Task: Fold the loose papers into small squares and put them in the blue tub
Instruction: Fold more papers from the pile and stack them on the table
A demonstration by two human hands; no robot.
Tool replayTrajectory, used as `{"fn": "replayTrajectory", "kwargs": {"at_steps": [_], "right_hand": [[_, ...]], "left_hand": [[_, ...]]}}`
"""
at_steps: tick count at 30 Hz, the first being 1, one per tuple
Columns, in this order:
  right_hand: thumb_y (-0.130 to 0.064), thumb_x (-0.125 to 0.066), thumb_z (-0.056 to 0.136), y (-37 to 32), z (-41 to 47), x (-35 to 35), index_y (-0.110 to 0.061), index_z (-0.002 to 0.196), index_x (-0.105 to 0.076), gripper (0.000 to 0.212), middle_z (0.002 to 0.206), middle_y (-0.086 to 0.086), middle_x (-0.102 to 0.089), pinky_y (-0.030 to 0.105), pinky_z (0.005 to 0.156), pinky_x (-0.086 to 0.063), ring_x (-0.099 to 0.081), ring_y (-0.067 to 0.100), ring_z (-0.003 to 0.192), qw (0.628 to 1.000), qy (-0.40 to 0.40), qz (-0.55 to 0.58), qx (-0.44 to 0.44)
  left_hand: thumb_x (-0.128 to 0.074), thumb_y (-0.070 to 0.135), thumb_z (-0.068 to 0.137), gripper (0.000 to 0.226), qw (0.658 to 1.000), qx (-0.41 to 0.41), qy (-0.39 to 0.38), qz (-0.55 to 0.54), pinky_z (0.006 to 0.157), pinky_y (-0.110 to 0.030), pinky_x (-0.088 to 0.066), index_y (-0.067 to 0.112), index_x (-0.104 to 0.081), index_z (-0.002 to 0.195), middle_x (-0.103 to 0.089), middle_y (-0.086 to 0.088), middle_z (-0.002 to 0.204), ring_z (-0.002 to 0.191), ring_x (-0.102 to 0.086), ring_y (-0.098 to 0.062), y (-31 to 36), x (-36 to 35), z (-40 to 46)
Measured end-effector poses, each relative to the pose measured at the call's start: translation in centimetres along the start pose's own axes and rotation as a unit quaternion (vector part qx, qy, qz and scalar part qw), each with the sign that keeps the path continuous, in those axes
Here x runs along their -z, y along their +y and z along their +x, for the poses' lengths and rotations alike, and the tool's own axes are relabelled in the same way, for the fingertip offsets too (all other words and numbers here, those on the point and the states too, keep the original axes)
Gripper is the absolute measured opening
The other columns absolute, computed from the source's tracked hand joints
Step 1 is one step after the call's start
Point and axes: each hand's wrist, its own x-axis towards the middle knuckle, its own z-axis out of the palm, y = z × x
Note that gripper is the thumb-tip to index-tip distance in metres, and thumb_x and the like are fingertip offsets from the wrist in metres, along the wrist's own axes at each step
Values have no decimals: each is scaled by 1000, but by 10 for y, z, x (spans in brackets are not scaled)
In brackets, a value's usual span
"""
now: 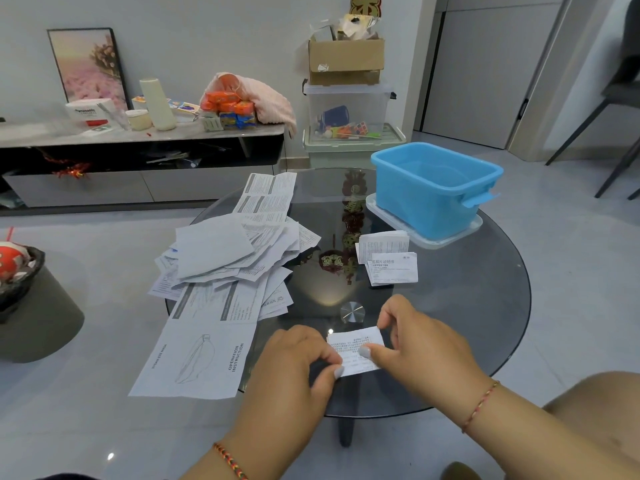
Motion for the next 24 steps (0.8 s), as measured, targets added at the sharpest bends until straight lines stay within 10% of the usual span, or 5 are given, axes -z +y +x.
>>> {"fn": "replayTrajectory", "kwargs": {"at_steps": [15, 24], "right_hand": [[-60, -66, 67, -10, -1, -12, -36, 111, -32, 61, 112, -15, -40, 28, 84, -25, -36, 10, 112, 999, -24, 27, -9], [-25, -74, 75, 3, 6, 5, -29, 108, -35, 52, 85, -11, -46, 20, 67, -38, -44, 4, 72, 990, -96, 106, -6]], "left_hand": [[-66, 33, 79, 6, 1000, 14, 10, 7, 76, -11, -34, 35, -61, 80, -51, 22, 89, 94, -40, 3, 6, -1, 0], [-68, 35, 80, 10, 999, 29, -14, -1, 72, -7, -31, 39, -59, 77, -50, 26, 89, 94, -40, 7, 8, 4, 2]]}}
